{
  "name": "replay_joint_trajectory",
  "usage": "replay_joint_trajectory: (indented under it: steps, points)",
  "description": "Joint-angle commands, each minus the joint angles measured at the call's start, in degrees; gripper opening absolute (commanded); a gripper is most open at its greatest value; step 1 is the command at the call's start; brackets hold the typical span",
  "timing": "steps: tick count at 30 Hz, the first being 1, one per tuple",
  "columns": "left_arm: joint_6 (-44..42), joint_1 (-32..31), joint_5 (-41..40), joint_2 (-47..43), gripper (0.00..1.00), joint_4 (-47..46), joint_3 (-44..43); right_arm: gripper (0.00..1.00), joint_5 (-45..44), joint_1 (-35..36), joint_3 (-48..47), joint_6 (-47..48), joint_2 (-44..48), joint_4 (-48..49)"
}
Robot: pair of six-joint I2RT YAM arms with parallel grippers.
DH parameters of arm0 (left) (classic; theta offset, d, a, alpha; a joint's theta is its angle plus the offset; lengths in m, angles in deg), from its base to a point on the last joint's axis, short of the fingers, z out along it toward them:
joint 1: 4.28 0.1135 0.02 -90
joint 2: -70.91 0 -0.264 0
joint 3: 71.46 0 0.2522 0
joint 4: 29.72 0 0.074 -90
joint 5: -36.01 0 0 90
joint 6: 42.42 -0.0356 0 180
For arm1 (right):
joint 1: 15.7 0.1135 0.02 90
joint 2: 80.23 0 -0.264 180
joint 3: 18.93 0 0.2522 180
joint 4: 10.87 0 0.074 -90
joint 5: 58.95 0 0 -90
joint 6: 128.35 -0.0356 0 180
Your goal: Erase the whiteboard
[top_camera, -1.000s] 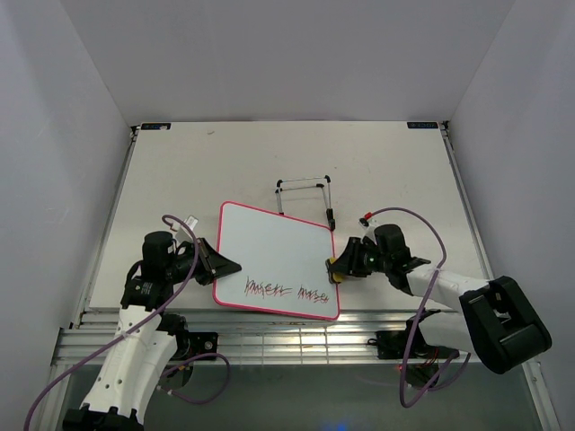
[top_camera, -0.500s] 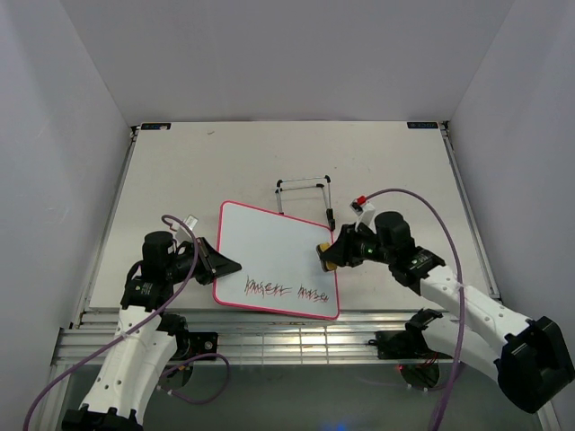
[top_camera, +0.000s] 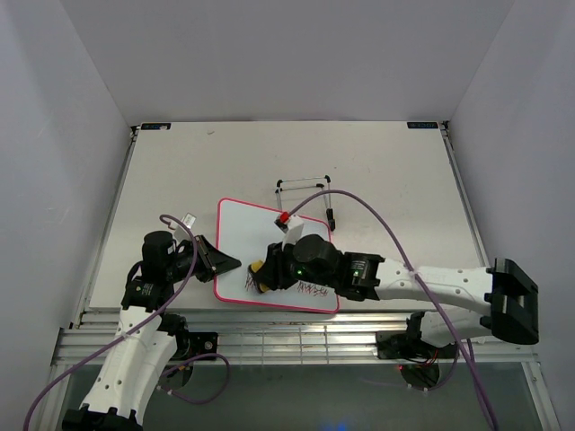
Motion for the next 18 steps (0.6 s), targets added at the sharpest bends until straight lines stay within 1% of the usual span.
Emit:
replay_joint_trajectory:
  steps: [1,2,5,9,15,18]
  points:
    - [-2.28,0.11,-2.35,-0.5,0.0,-3.45,-0.14,0.08,-5.69,2.81,-7.0,1.18,-4.82,-0.18]
    - [-2.28,0.02,-2.26,-0.59,0.0,-3.45,-0.14,0.08,-5.68,4.03,-9.8,1.62,-7.01,-0.7]
    - [-2.11,0.02,-2.0,-0.85,0.0,-3.45,0.3,0.08,-7.35,6.4,-14.03,2.15,-10.62,-4.04]
    - [-2.19,0.11,-1.56,-0.77,0.0,-3.54,0.22,0.08,-6.3,7.56,-15.36,2.33,-13.08,-3.34]
    - [-2.28,-0.16,-1.03,-0.41,0.0,-3.62,-0.22,0.08,-7.08,7.56,-13.26,1.98,-13.97,-4.48]
    - [-2.37,-0.24,-0.85,-0.41,0.0,-3.62,-0.49,0.08,-6.83,5.63,-11.33,1.63,-13.62,-5.19]
